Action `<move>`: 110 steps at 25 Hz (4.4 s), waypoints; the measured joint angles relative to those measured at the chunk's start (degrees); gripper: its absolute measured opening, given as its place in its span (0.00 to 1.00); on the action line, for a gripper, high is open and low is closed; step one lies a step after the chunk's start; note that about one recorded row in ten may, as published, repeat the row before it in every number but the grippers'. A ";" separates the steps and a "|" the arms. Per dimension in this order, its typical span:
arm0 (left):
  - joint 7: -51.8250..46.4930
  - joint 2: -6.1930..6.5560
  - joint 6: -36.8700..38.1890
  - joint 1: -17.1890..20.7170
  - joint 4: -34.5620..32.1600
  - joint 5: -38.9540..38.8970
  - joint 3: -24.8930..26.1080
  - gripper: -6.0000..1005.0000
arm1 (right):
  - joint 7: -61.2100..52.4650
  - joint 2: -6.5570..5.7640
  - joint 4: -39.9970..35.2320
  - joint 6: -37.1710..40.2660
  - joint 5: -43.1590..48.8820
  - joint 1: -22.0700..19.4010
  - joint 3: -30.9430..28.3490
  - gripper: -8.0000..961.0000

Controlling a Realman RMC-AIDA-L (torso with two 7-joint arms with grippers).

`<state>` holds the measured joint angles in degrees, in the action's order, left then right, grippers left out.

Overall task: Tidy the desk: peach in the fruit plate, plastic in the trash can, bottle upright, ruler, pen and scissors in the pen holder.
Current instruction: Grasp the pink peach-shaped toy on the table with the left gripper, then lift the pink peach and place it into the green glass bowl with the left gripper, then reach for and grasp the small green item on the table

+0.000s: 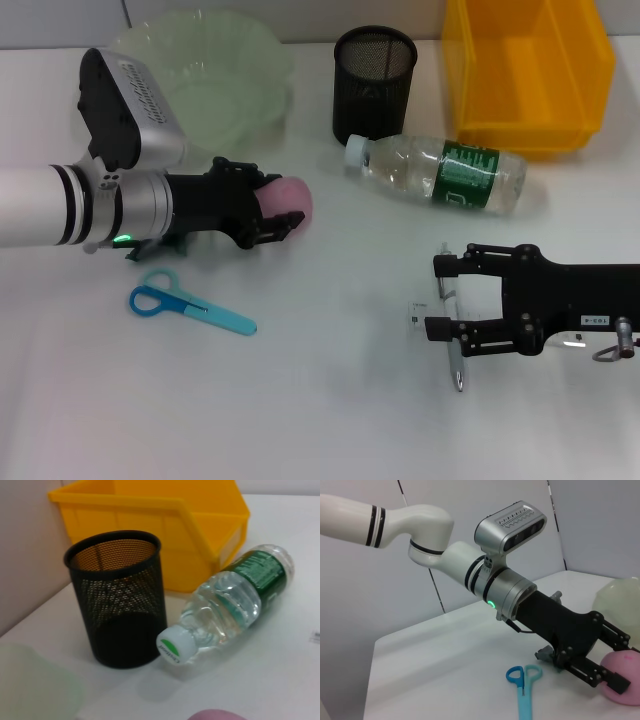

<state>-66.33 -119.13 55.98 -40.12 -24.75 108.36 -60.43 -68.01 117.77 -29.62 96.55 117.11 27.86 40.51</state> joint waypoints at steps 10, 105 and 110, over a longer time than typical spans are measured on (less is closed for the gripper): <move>-0.56 0.27 3.67 0.37 -0.80 -1.33 -0.49 0.39 | -0.01 0.09 0.00 -0.05 0.00 -0.12 0.00 0.86; -13.78 3.72 16.29 14.27 -15.99 2.75 7.30 0.78 | 1.09 -0.18 -0.53 -0.13 0.41 -0.26 0.53 0.85; -13.83 3.02 14.45 13.76 -16.01 5.15 7.17 0.78 | 0.93 -0.18 -0.53 -0.14 0.40 -0.33 0.37 0.85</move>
<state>-80.16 -116.11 70.43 -26.37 -40.75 113.51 -53.25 -67.08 117.59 -30.15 96.41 117.52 27.53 40.88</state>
